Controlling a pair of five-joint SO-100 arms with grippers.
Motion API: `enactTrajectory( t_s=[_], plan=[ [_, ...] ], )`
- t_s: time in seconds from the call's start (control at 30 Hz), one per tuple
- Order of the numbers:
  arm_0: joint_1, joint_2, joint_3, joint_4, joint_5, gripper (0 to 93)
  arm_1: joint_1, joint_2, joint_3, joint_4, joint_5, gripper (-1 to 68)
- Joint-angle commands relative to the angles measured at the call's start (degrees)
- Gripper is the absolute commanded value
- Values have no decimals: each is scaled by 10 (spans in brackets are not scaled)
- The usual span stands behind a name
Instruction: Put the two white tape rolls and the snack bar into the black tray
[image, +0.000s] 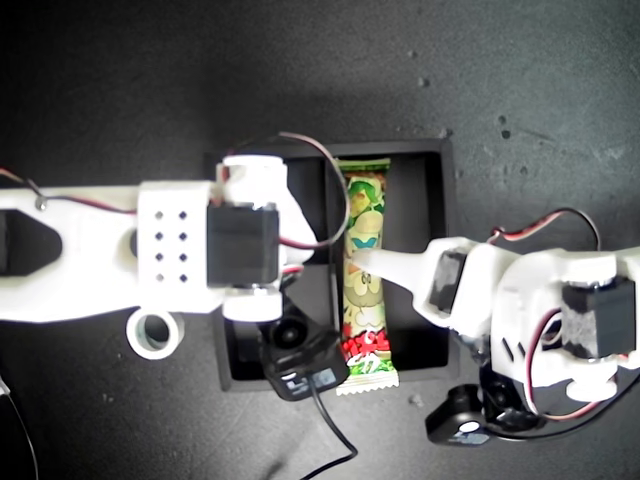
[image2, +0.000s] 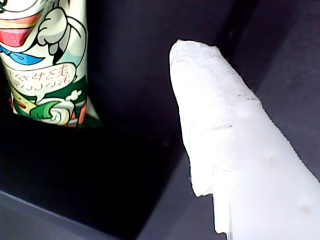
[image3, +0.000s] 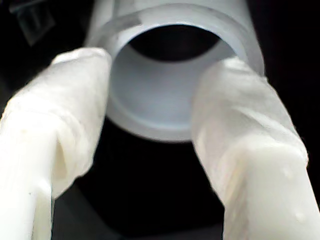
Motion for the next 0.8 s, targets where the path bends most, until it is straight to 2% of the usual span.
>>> enactTrajectory(
  t_s=[0.0,0.23,0.4,0.57,0.77],
  plan=[
    [2,42,3,11,3,119,7,7,-25,26,-7,263],
    [-24,185,54,11,24,119,33,8,-146,168,-5,252],
    [-44,389,164,12,12,117,62,107,-56,178,34,163],
    [-13,549,301,9,-64,91,101,191,145,177,158,13],
    [74,685,534,-62,-212,76,100,279,315,170,282,-1]
  ],
)
